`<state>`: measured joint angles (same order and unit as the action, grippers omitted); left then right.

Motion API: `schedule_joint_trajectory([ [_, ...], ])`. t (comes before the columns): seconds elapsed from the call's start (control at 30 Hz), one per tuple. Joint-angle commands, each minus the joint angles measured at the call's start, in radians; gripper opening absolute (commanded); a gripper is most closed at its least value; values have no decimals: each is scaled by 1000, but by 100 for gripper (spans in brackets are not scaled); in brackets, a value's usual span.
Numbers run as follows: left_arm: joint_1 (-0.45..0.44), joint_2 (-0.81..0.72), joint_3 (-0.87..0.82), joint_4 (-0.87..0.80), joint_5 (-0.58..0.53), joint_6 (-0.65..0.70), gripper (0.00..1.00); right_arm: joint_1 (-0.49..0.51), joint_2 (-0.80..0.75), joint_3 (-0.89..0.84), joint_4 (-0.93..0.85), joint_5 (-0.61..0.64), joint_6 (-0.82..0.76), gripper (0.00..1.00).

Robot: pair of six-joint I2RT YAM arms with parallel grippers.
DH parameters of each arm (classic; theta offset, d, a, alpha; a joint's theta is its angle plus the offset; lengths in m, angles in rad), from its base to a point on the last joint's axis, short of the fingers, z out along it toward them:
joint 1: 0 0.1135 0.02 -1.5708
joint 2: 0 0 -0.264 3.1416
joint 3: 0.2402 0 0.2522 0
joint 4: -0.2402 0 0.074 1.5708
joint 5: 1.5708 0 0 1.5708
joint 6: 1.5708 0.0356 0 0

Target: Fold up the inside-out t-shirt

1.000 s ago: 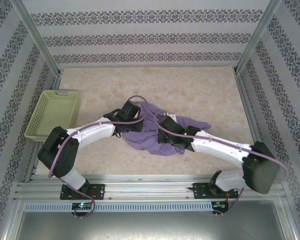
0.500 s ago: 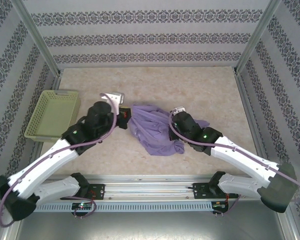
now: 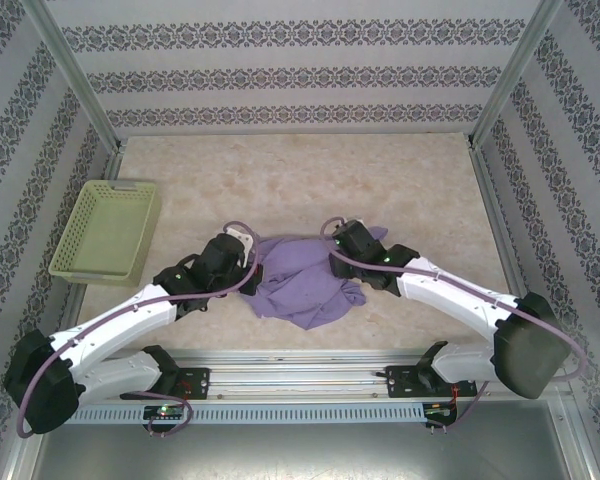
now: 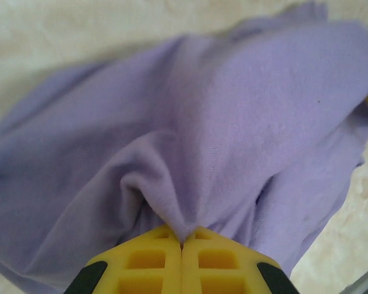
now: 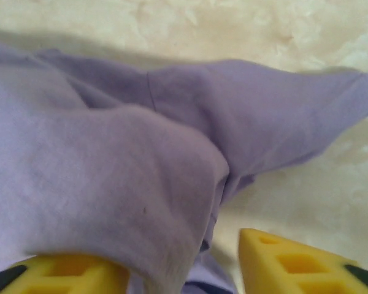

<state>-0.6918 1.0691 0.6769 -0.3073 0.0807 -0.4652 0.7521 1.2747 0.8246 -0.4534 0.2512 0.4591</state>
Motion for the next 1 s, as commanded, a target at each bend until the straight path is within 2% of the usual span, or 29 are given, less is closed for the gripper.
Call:
schedule_joint_trajectory([
  [0.0, 8, -25, -4, 124, 49, -44, 0, 78, -103, 3, -53, 84, 52, 54],
  [0.13, 6, -18, -25, 185, 91, -64, 0, 190, -154, 7, -16, 71, 89, 55],
  [0.27, 5, -17, -37, 210, 80, -78, 0, 282, -89, 20, 74, 39, 88, 55],
  [0.43, 5, -23, -32, 208, 54, -90, 0, 302, 128, 69, 231, -13, 96, 52],
  [0.57, 11, -37, -24, 115, -80, -107, 0, 300, 285, 103, 251, 7, 118, 49],
  [0.67, 36, -35, -2, 41, -108, -77, 8, 306, 309, 49, 261, 20, 156, 46],
  [0.8, 43, -20, 35, -39, -132, 0, 16, 327, 244, -88, 352, 20, 204, 46],
  [0.93, 31, 53, 116, -116, -16, 97, 31, 347, 184, -195, 471, 24, 250, 48],
  [0.97, 9, 68, 138, -135, -21, 109, 34, 352, 171, -212, 497, 26, 259, 47],
])
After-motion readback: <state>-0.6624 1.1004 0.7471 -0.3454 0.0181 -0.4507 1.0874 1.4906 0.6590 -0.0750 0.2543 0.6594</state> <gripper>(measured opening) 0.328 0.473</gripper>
